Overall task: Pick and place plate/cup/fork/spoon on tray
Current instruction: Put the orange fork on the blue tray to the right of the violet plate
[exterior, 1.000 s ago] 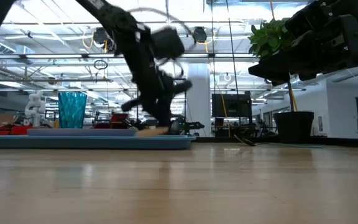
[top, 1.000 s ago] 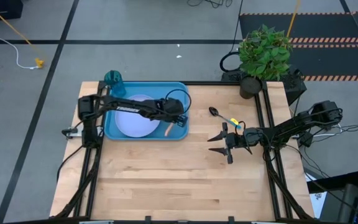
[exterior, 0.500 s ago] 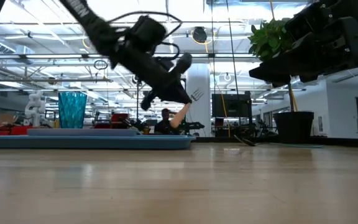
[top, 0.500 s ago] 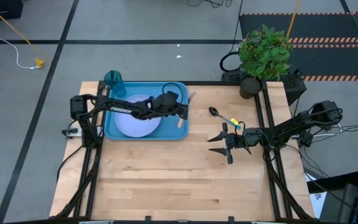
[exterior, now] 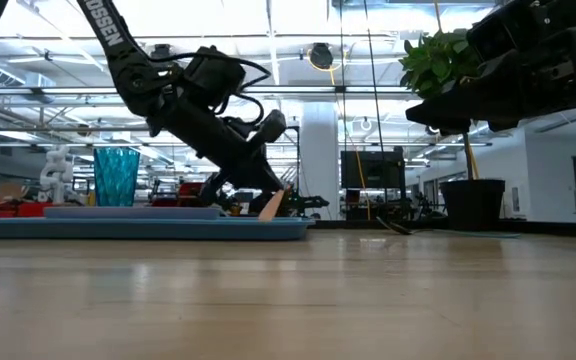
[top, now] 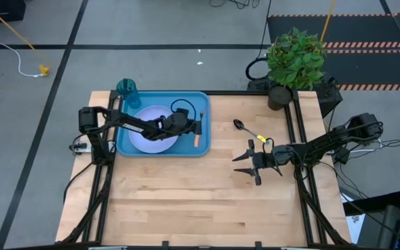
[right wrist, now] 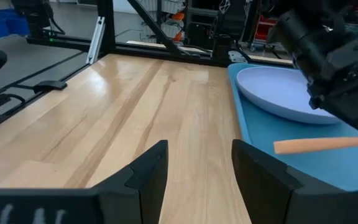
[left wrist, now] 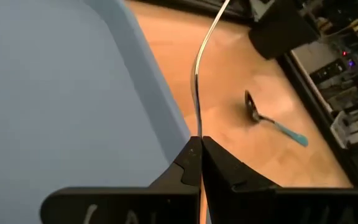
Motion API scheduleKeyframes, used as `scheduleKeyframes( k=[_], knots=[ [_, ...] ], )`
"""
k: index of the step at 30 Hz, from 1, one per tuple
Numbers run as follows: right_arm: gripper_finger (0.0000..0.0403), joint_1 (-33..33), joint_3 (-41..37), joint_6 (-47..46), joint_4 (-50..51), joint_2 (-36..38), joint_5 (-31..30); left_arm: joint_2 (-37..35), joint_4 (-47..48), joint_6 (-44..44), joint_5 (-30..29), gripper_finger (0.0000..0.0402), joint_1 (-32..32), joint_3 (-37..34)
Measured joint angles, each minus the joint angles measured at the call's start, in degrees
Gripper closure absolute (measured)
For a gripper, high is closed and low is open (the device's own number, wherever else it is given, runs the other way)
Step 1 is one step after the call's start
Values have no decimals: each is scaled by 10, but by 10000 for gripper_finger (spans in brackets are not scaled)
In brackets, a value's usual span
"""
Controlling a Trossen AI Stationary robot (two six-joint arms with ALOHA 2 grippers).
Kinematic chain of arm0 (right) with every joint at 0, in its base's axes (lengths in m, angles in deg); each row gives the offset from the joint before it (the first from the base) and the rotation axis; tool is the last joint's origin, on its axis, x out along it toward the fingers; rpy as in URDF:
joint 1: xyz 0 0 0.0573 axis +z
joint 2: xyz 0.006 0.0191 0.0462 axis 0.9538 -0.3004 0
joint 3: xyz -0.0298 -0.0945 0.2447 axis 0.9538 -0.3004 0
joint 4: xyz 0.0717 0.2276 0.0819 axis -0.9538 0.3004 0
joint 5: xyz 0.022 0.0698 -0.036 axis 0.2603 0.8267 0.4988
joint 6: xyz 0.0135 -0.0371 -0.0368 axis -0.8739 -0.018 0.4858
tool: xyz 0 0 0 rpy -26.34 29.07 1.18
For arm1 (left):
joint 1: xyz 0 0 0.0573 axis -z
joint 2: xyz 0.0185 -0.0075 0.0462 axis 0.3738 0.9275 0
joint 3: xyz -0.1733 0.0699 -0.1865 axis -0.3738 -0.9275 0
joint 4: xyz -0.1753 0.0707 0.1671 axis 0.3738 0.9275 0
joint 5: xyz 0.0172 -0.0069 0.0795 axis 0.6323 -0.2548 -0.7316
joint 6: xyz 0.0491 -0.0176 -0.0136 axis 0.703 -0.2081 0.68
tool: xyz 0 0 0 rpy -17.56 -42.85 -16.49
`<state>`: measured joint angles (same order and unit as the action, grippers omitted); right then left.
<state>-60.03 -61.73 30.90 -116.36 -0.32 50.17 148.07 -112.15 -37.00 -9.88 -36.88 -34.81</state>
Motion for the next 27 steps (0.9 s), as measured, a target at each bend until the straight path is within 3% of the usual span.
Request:
scheduleKeyframes(
  k=[7,10,13,22,27],
  knots=[
    [232,0,0,1,4,0,-1,0,-22,4,44,397,-4,0],
    [232,0,0,1,4,0,-1,-7,-70,49,89,399,-1,0],
    [232,0,0,1,5,0,0,-22,-50,90,126,398,-12,1],
    [232,0,0,-8,25,0,0,-24,-29,92,143,396,-41,-5],
    [232,0,0,-12,28,0,0,-26,-111,32,126,397,-41,-65]
  ],
)
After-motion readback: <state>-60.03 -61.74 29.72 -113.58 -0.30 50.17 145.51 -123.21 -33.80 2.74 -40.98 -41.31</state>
